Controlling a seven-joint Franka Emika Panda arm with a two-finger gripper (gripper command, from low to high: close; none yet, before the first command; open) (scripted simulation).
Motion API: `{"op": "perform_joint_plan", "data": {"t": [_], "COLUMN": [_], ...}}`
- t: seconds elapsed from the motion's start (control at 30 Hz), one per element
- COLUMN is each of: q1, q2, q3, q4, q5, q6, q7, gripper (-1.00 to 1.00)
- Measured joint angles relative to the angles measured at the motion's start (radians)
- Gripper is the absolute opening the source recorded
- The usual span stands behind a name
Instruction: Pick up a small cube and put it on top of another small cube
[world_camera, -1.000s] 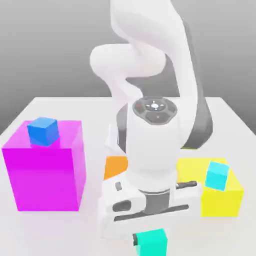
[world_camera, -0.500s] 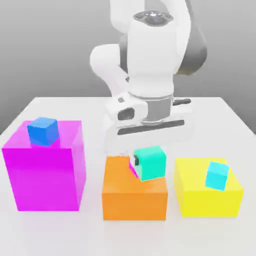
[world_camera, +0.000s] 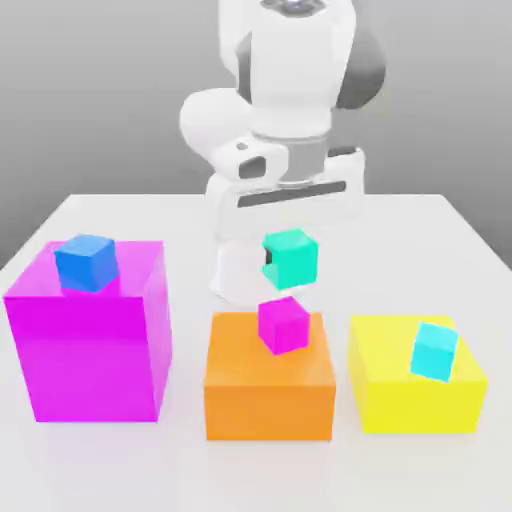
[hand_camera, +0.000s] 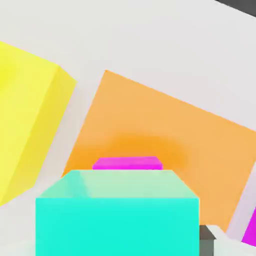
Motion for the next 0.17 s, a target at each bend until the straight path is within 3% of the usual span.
{"op": "perform_joint_plan", "data": {"t": [0.03,0.07,0.17], "q1": [-0.001,-0.002,-0.002], "q2": [0.029,0.049,0.049], "q3": [0.002,0.004,0.004], "q4": [-0.013,-0.023,-0.023], "q5": [0.001,0.002,0.002], "q6": [0.043,0.072,0.072], "q7": [-0.001,-0.001,-0.001], "gripper": [-1.0,1.0,1.0]}}
